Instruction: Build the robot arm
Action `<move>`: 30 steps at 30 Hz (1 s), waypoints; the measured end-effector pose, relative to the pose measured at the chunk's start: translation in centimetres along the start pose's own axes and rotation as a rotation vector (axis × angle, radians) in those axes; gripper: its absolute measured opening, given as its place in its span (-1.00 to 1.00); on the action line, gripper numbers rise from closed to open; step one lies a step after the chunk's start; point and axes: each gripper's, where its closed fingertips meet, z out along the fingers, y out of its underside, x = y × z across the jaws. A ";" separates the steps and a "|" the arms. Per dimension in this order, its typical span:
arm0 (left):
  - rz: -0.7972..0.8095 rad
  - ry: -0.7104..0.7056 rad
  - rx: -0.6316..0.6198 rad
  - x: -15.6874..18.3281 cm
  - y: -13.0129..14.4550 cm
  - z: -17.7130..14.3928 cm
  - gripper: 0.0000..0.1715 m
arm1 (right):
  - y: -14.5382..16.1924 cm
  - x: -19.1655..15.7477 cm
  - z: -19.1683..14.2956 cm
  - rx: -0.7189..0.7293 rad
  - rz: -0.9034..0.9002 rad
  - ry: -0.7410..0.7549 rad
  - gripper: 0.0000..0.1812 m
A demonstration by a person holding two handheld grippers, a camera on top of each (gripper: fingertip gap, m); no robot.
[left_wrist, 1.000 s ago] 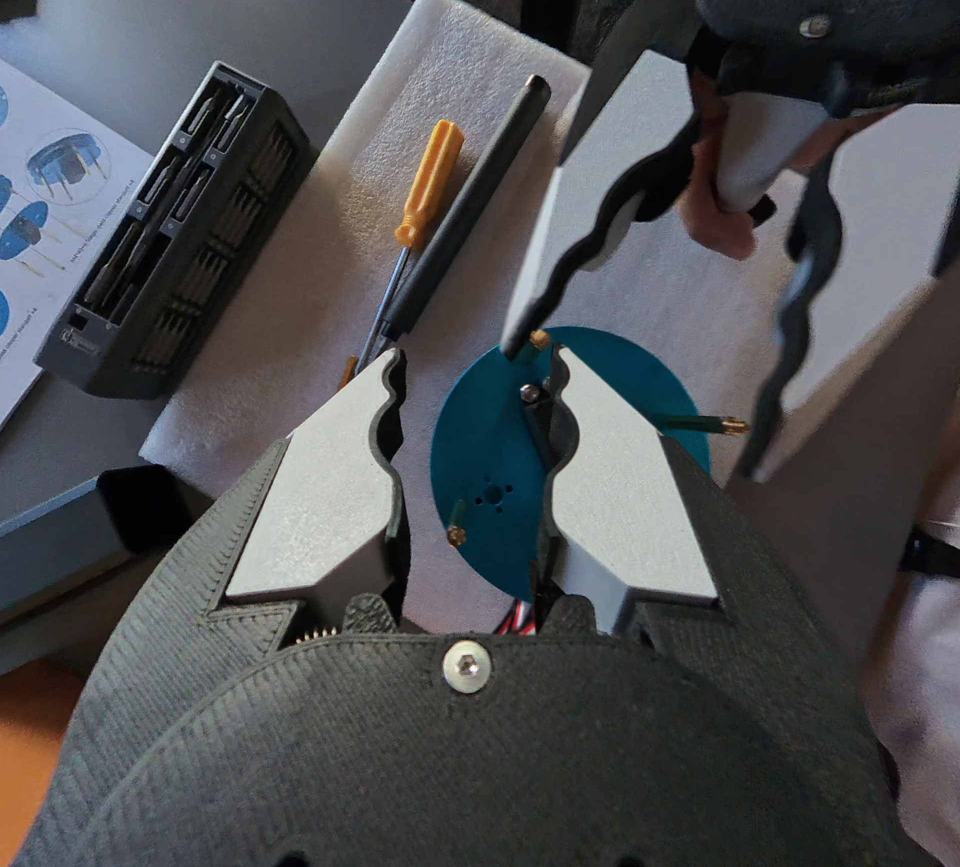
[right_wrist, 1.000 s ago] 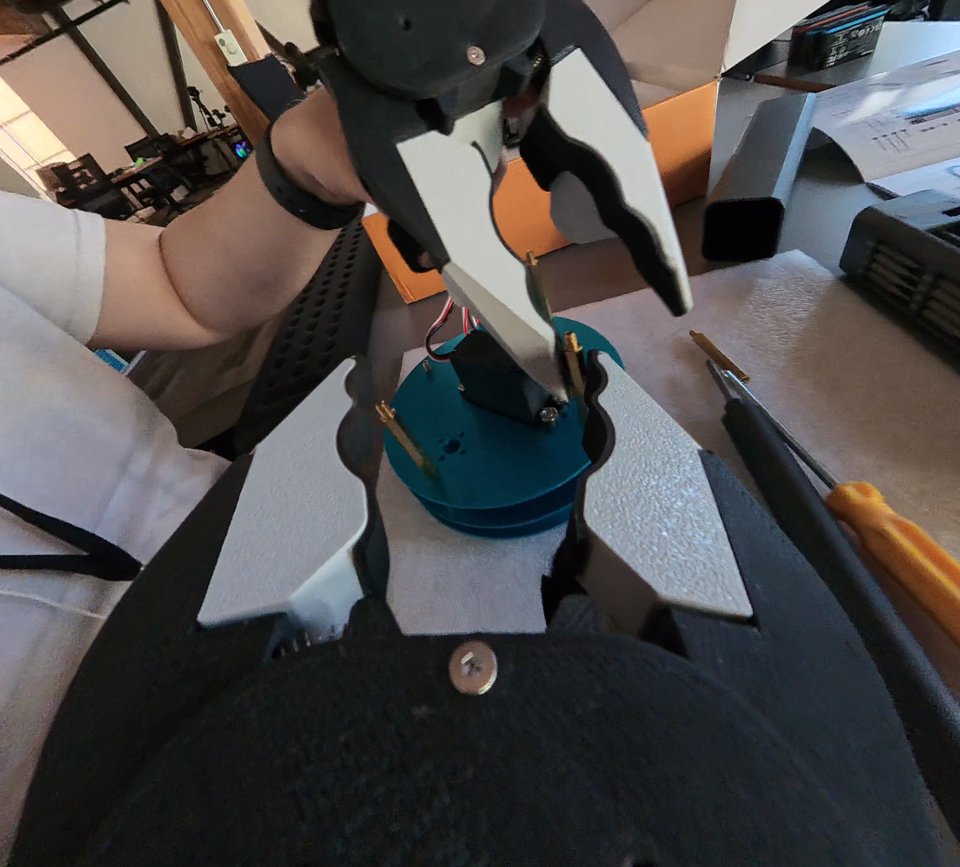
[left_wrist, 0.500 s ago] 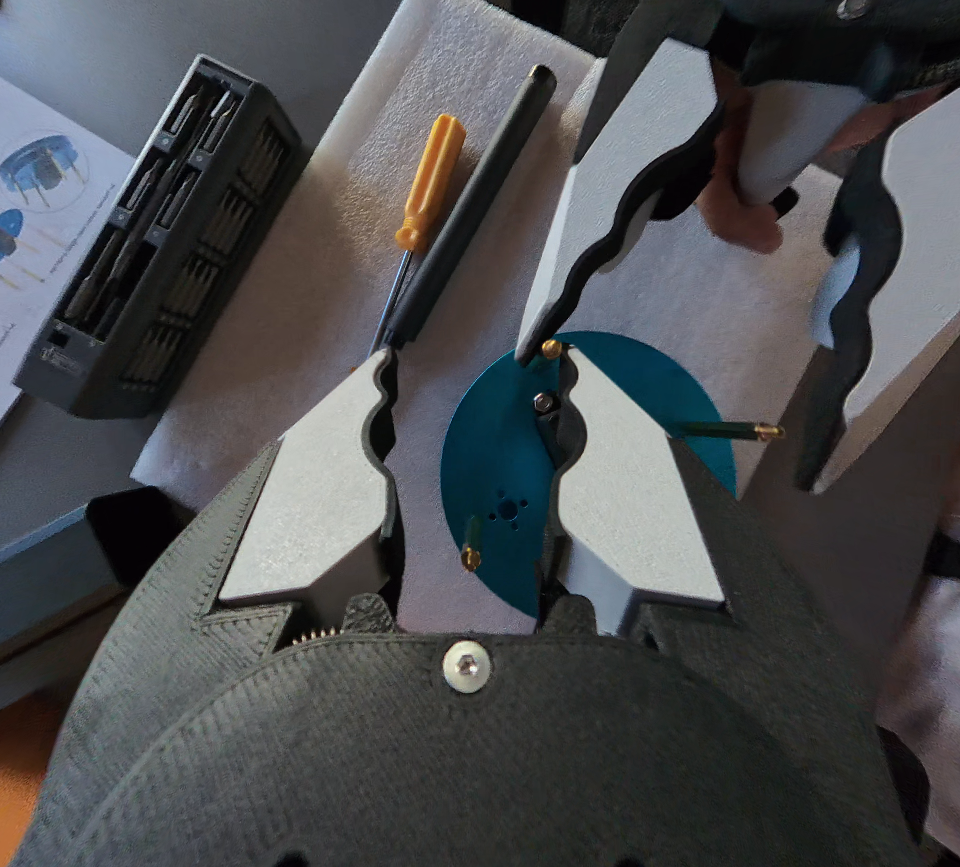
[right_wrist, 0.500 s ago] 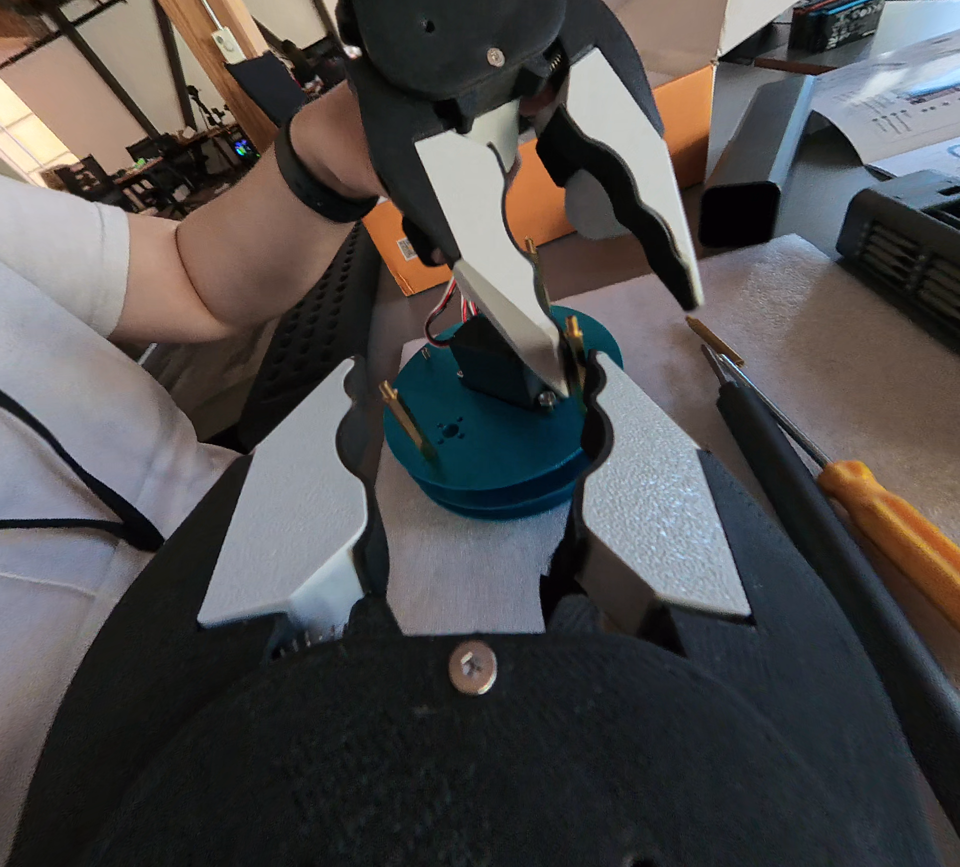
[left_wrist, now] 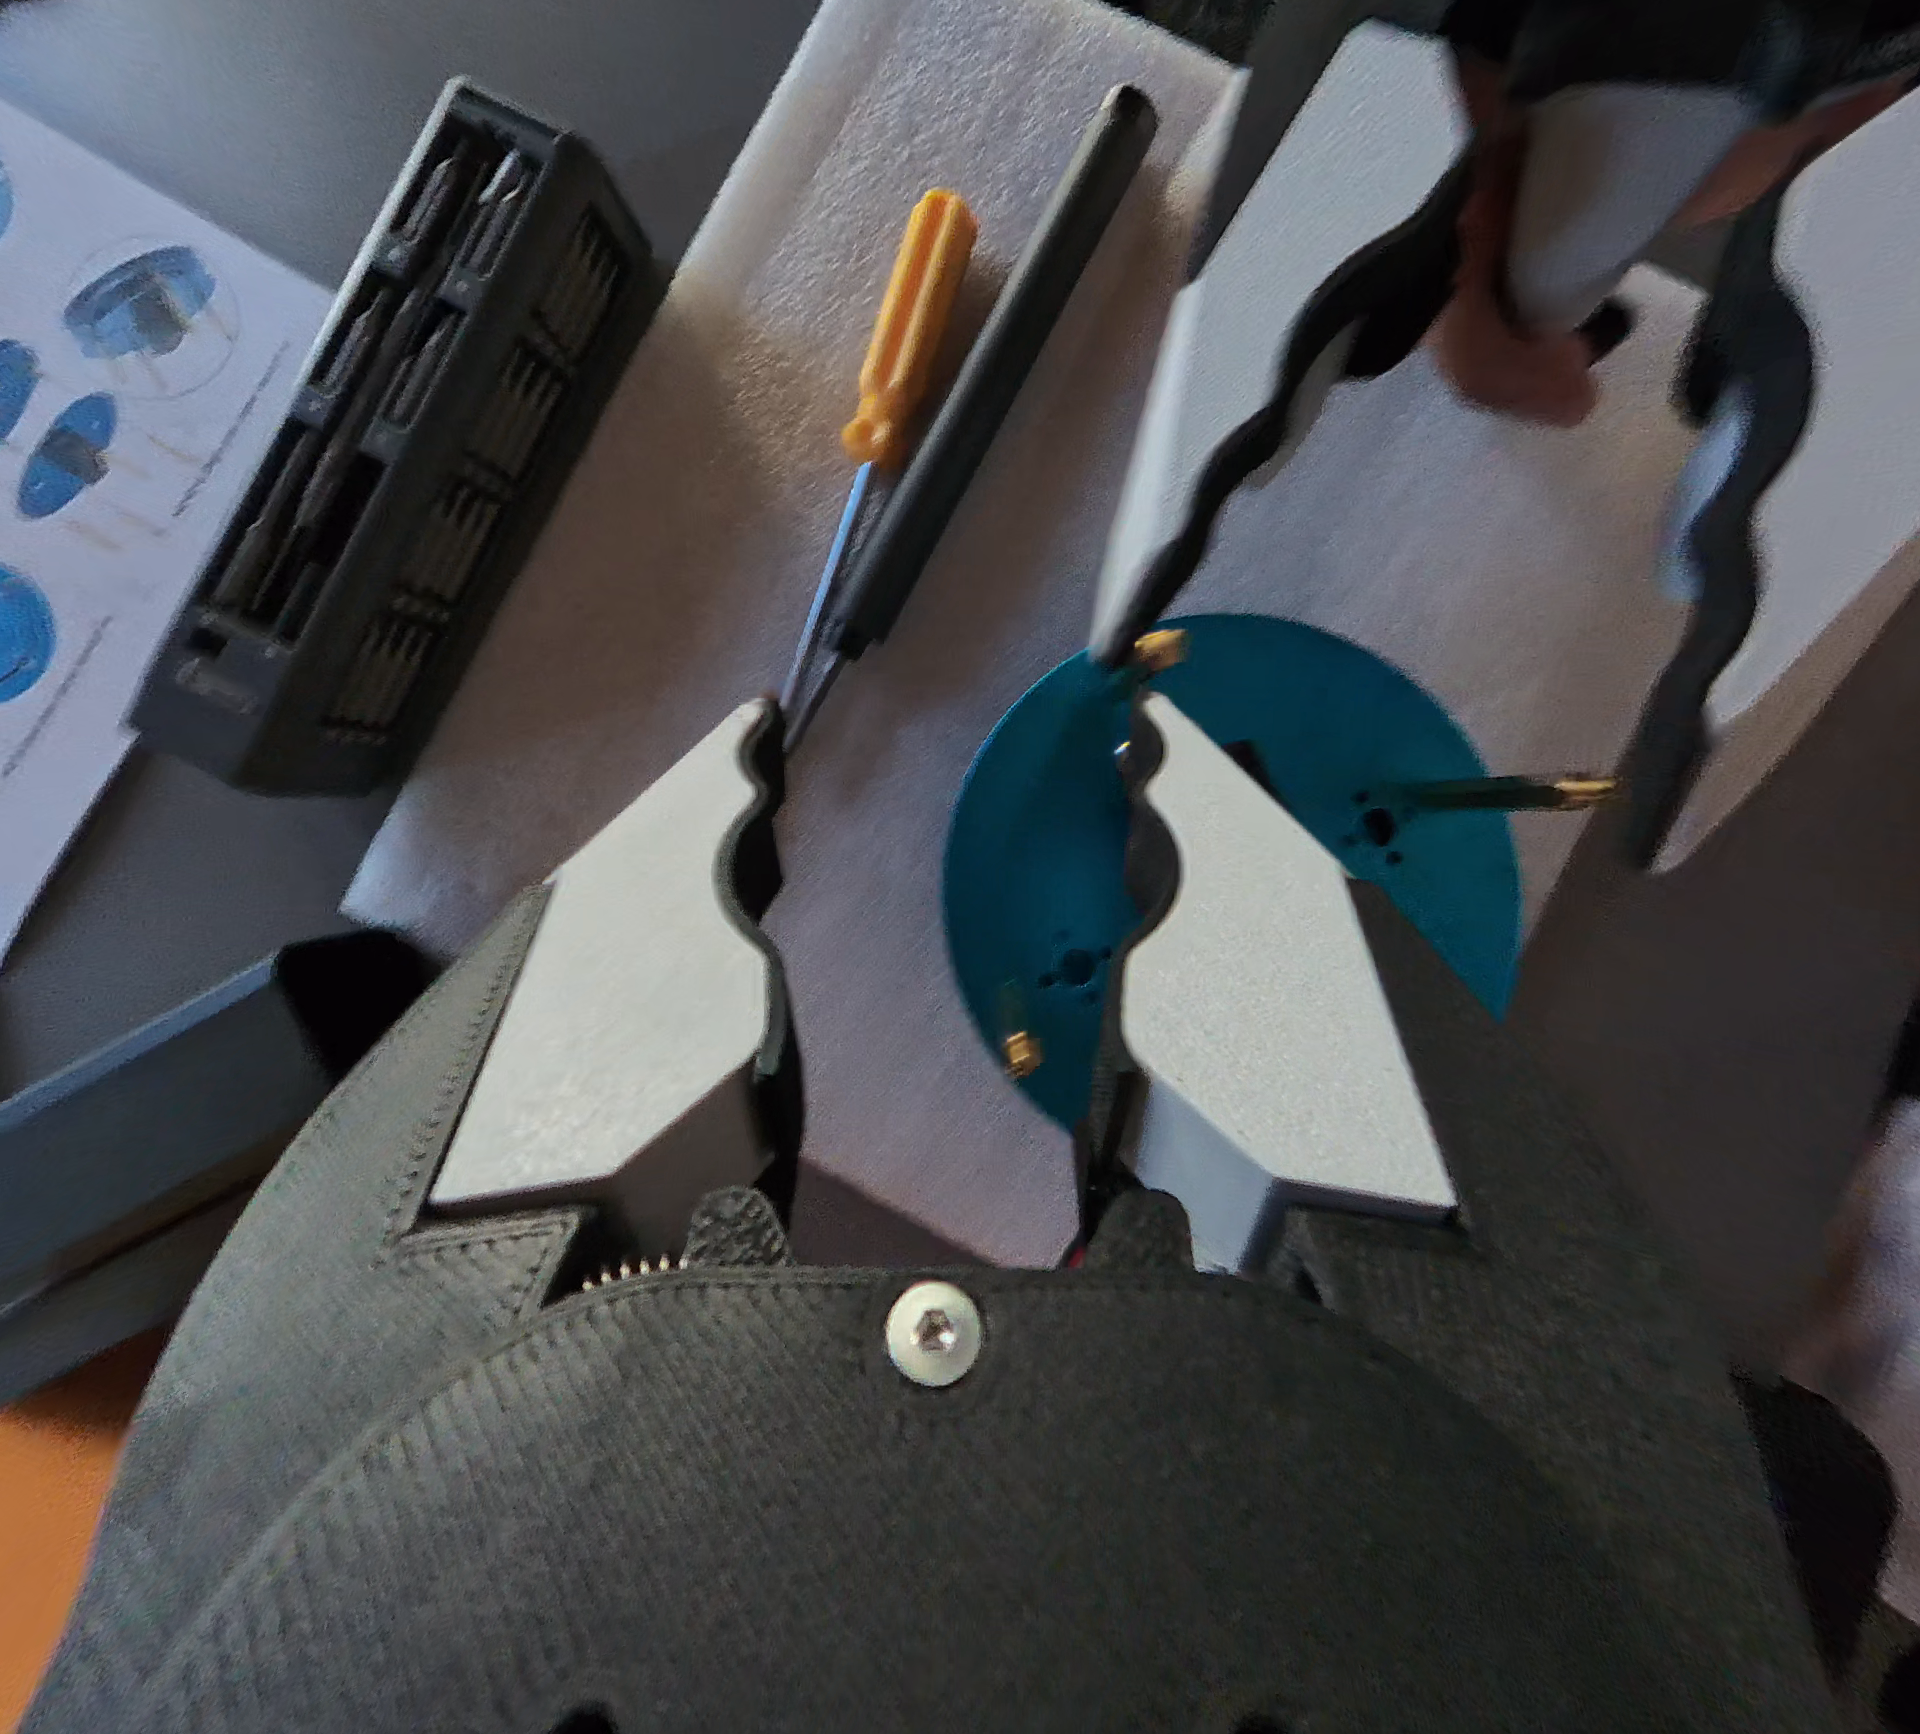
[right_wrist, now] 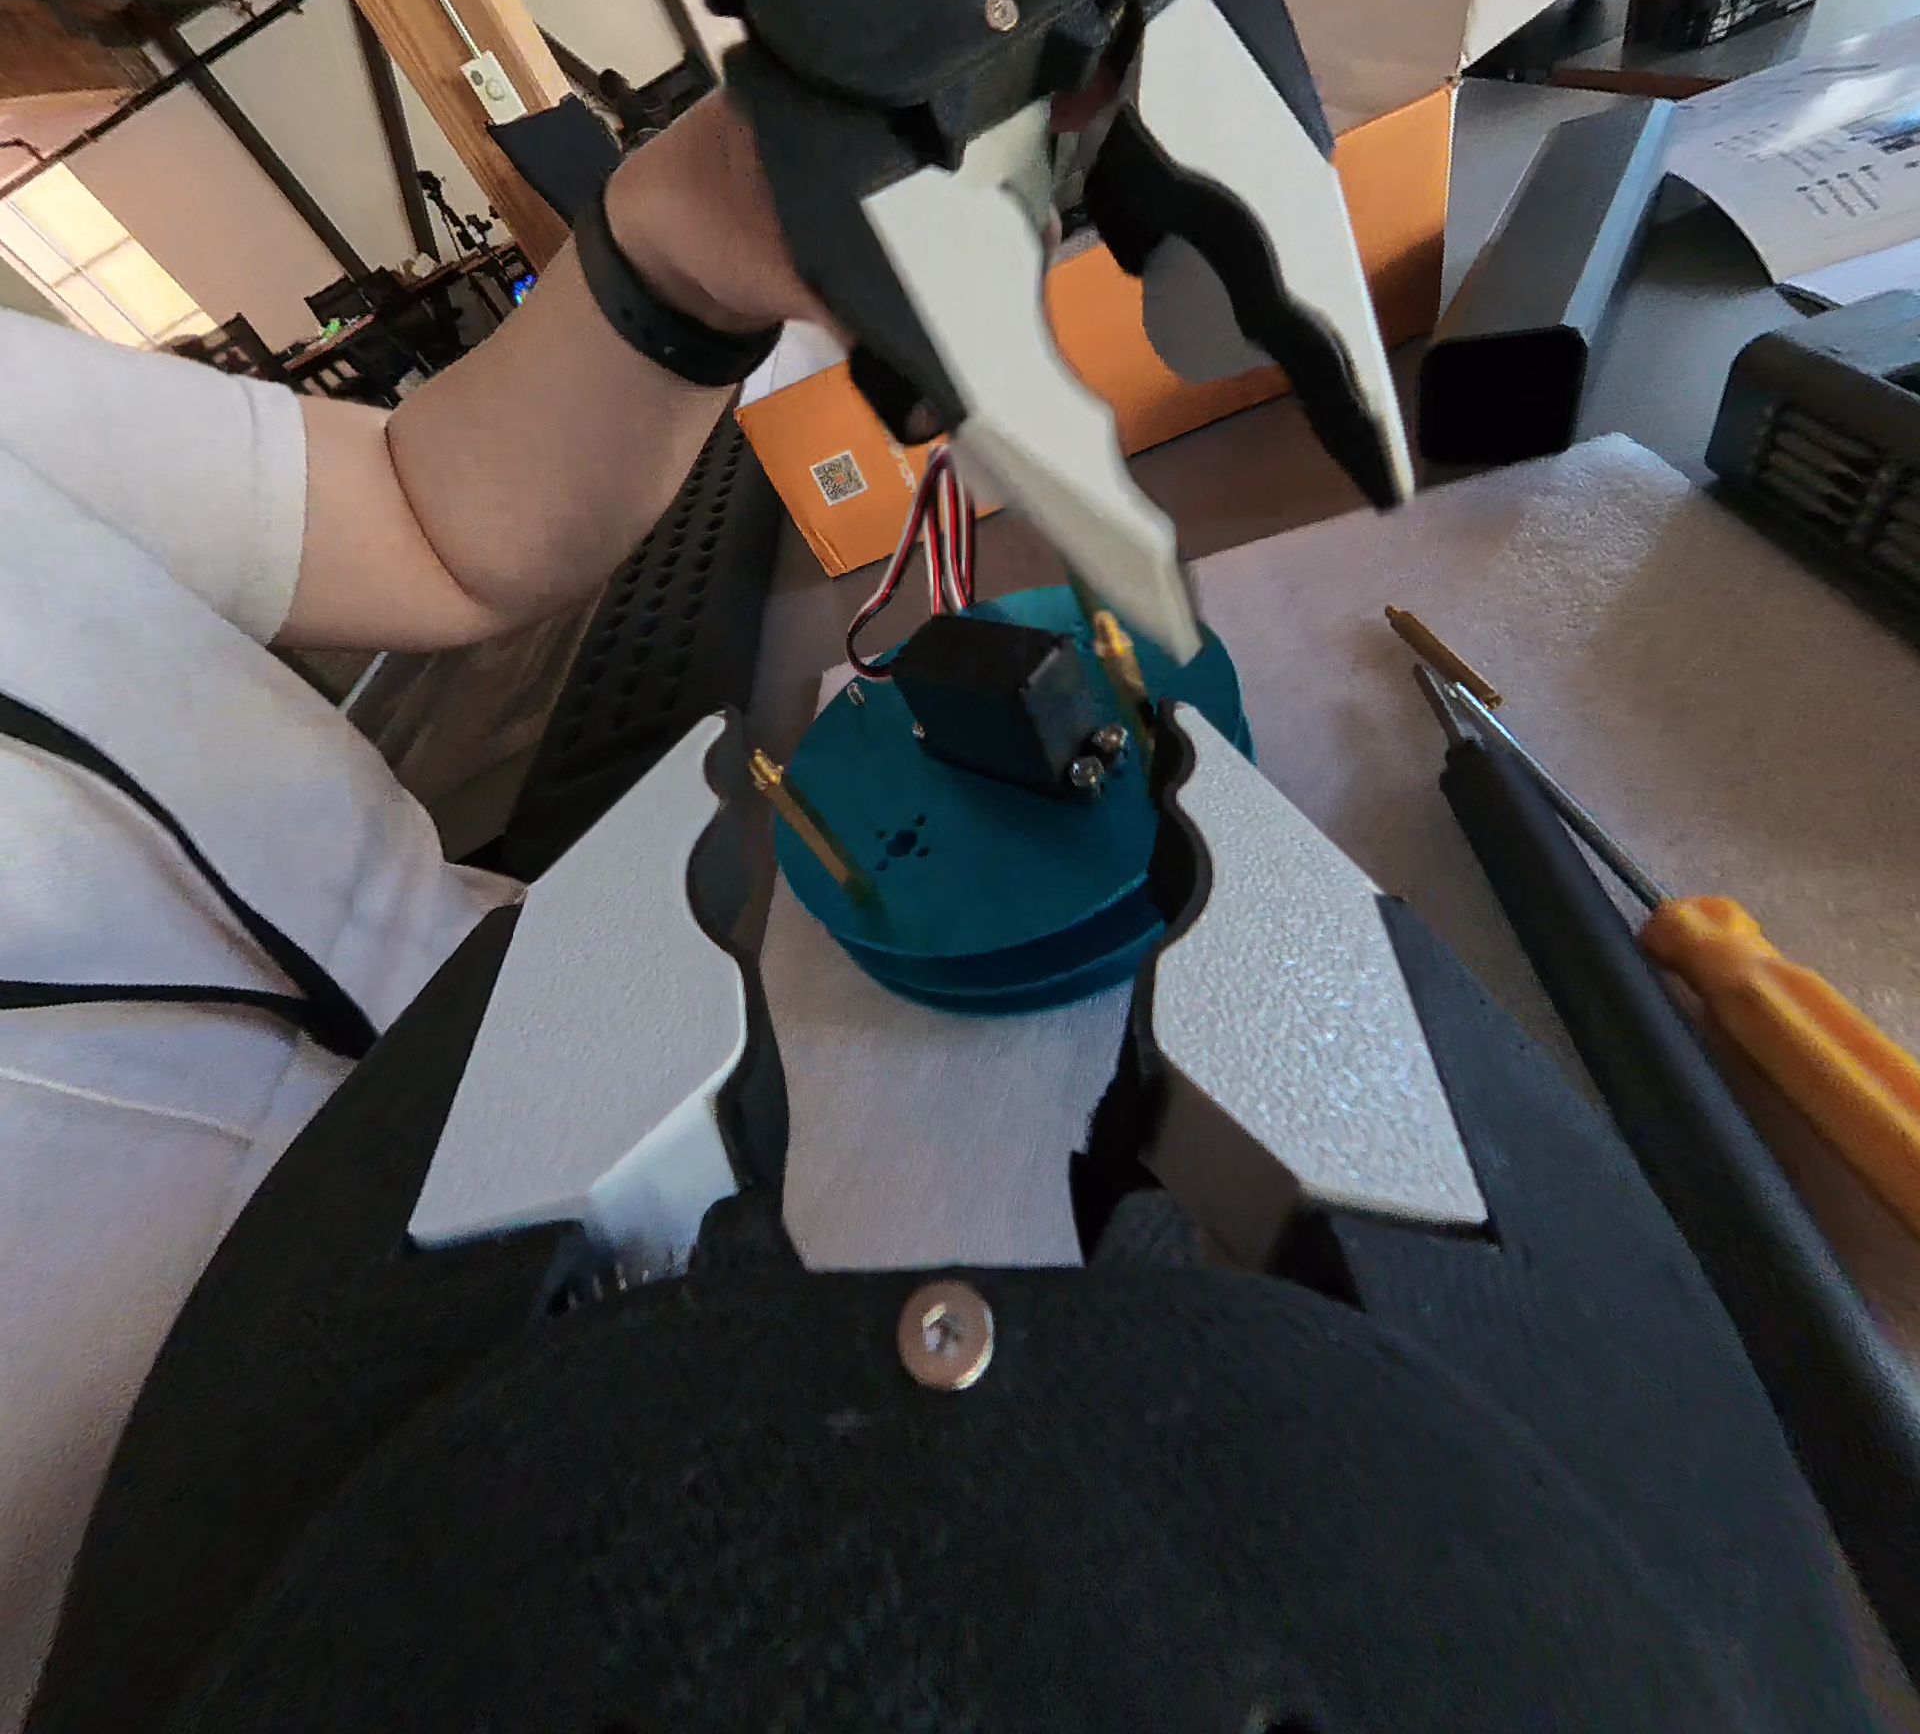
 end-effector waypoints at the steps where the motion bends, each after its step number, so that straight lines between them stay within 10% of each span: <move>1: -0.002 -0.040 -0.007 -0.8 0.5 -0.3 -0.42 | 0.0 -0.1 -0.5 0.009 0.003 0.000 -0.24; 30: 0.021 0.060 0.054 0.5 -1.0 -1.3 -0.17 | -0.9 0.5 -1.5 0.050 -0.010 0.051 -0.15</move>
